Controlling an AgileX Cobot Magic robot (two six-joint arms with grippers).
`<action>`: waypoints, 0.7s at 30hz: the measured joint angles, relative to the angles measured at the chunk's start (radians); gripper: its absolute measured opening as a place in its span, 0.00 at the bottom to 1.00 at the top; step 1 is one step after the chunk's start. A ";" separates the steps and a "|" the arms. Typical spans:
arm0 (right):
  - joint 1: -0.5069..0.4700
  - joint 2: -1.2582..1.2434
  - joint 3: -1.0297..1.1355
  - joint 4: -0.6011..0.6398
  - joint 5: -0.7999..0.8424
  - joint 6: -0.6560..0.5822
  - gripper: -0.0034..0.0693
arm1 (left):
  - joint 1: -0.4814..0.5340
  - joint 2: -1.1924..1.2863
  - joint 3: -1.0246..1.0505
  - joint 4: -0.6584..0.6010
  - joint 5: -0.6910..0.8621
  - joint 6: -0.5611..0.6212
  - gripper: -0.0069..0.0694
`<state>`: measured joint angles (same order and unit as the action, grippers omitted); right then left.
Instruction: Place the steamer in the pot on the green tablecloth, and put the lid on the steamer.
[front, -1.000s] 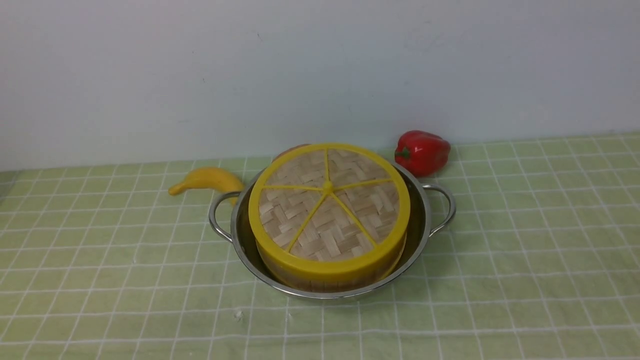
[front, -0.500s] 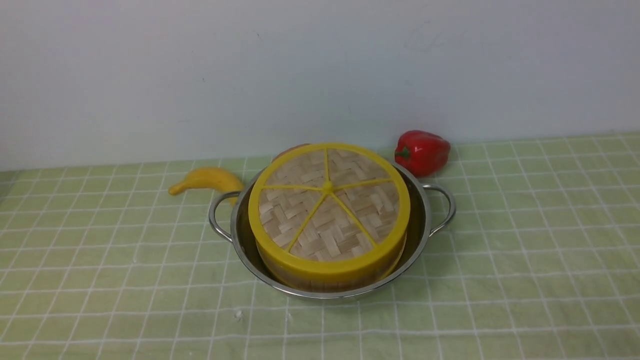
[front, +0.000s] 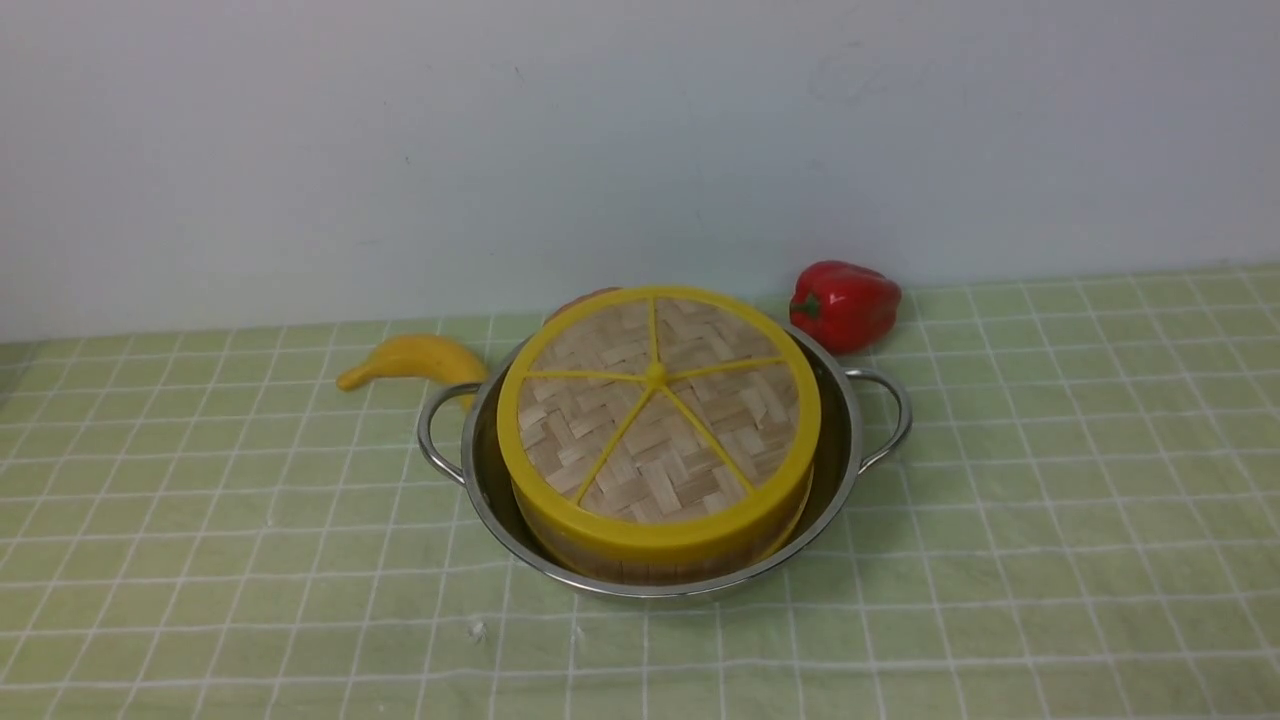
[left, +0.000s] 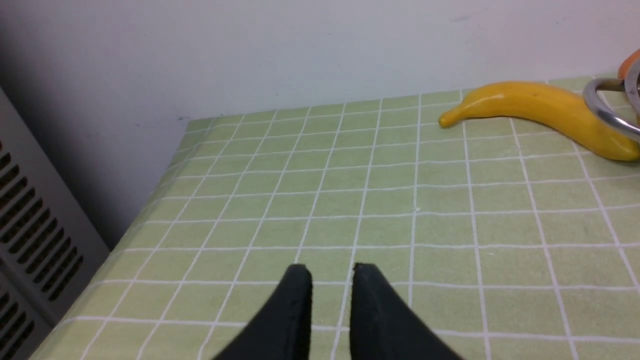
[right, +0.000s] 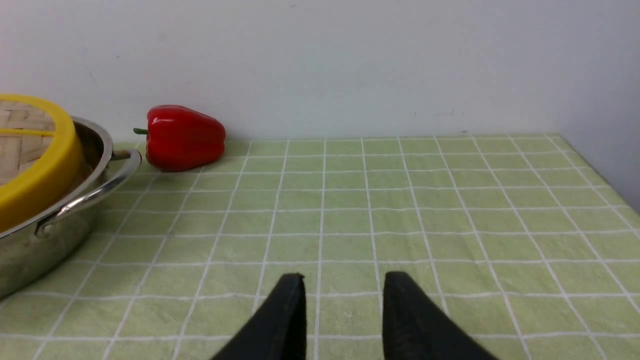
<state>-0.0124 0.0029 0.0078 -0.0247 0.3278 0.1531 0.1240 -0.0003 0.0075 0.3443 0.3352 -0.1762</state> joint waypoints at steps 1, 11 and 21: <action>0.000 0.000 0.000 0.000 0.000 0.000 0.38 | 0.000 0.000 0.000 0.000 0.000 0.000 0.26; 0.000 0.000 0.000 0.000 0.000 0.000 0.38 | 0.000 0.000 0.000 0.000 0.000 -0.001 0.27; 0.000 0.000 0.001 0.000 0.000 0.000 0.38 | 0.000 0.000 0.000 0.000 0.000 -0.001 0.29</action>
<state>-0.0124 0.0029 0.0089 -0.0247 0.3278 0.1531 0.1240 -0.0003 0.0075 0.3443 0.3352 -0.1771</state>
